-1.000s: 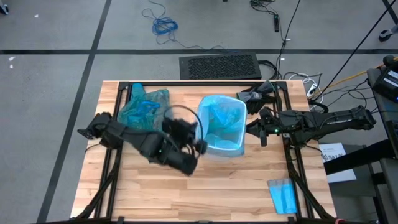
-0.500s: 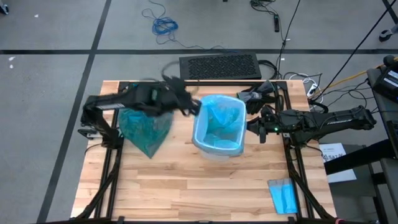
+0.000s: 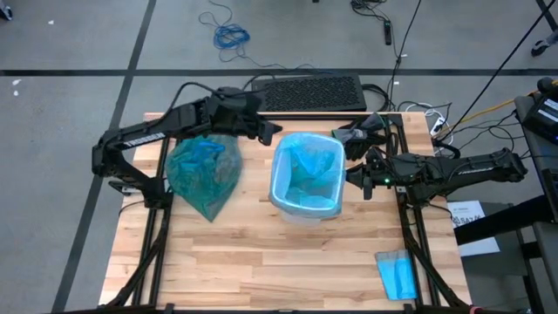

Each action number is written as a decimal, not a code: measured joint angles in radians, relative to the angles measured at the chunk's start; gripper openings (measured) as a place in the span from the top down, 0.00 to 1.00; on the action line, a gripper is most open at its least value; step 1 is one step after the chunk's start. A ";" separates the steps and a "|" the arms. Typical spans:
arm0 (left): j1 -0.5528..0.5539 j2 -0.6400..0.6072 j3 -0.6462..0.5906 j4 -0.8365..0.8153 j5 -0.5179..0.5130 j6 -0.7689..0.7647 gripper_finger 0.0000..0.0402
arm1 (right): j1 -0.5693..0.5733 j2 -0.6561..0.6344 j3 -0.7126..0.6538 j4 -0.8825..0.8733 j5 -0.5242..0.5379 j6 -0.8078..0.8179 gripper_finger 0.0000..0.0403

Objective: Place trash/remove bag and relplace
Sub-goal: Insert the new blue trash bag into the trash bin

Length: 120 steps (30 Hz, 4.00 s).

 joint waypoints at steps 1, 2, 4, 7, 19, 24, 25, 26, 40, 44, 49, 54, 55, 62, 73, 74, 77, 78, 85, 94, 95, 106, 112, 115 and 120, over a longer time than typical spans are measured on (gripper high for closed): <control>0.009 -0.001 -0.040 0.030 0.024 -0.006 1.00 | 0.000 0.000 0.000 0.000 0.000 0.005 1.00; 0.016 -0.001 -0.075 0.051 0.030 -0.024 1.00 | 0.000 0.000 0.000 0.000 0.000 0.011 1.00; 0.035 -0.010 -0.139 0.062 0.032 -0.049 1.00 | 0.000 0.000 0.000 0.000 0.000 0.015 1.00; 0.068 -0.043 -0.225 0.207 0.091 -0.075 1.00 | 0.000 0.000 0.000 0.000 -0.003 0.023 1.00; 0.122 -0.168 -0.550 0.633 0.314 -0.272 1.00 | 0.000 0.000 0.000 -0.001 -0.005 0.024 1.00; 0.092 -0.144 -0.566 0.653 0.293 -0.288 1.00 | 0.000 0.000 0.000 -0.002 -0.005 0.032 1.00; 0.087 -0.141 -0.566 0.652 0.291 -0.287 1.00 | 0.000 0.000 0.000 -0.001 -0.006 0.032 1.00; 0.082 -0.138 -0.566 0.657 0.288 -0.284 1.00 | 0.000 0.001 0.000 -0.001 -0.005 0.033 1.00; 0.017 -0.064 -0.566 0.647 0.199 -0.283 1.00 | 0.000 0.016 0.000 -0.009 -0.006 0.016 1.00; -0.013 -0.061 -0.566 0.647 0.166 -0.288 1.00 | 0.000 0.053 0.000 -0.034 -0.010 0.013 1.00; -0.054 -0.062 -0.566 0.647 0.100 -0.292 1.00 | -0.005 0.088 0.000 -0.030 -0.016 -0.010 1.00; -0.097 -0.062 -0.566 0.644 0.027 -0.317 1.00 | -0.057 0.099 0.000 -0.041 -0.058 -0.038 1.00; -0.103 -0.062 -0.566 0.644 0.013 -0.317 1.00 | -0.072 0.099 0.000 -0.044 -0.068 -0.038 1.00; -0.111 -0.089 -0.566 0.647 0.008 -0.290 1.00 | -0.060 -0.001 0.000 -0.124 0.019 0.024 1.00; -0.110 -0.104 -0.566 0.639 0.001 -0.263 1.00 | -0.030 -0.127 0.068 -0.201 0.122 -0.061 1.00; -0.110 -0.104 -0.566 0.638 0.001 -0.260 1.00 | -0.030 -0.128 0.073 -0.251 0.121 -0.047 1.00; -0.109 -0.104 -0.566 0.638 -0.001 -0.256 1.00 | -0.030 -0.122 0.071 -0.425 0.118 0.050 1.00; -0.109 -0.104 -0.565 0.638 -0.003 -0.256 1.00 | -0.029 -0.117 0.070 -0.451 0.118 0.067 1.00; -0.108 -0.100 -0.565 0.633 -0.004 -0.255 1.00 | -0.029 -0.114 0.070 -0.461 0.129 0.059 1.00; -0.108 -0.147 -0.564 0.451 -0.076 -0.194 1.00 | -0.030 -0.244 0.069 -0.630 0.188 0.124 0.78; -0.108 -0.166 -0.564 0.433 -0.096 -0.187 1.00 | -0.030 -0.269 0.069 -0.617 0.187 0.122 0.75; -0.142 -0.290 -0.564 0.433 -0.176 -0.149 1.00 | -0.030 -0.143 0.242 -0.338 0.108 -0.173 0.79; -0.168 -0.241 -0.564 0.426 -0.190 -0.152 1.00 | -0.032 0.224 0.559 -0.501 0.094 -0.400 0.99; -0.179 -0.208 -0.564 0.427 -0.190 -0.152 1.00 | -0.040 0.381 0.735 -0.661 0.087 -0.482 1.00; -0.191 -0.162 -0.564 0.429 -0.190 -0.159 1.00 | -0.052 0.574 0.952 -0.838 -0.013 -0.580 1.00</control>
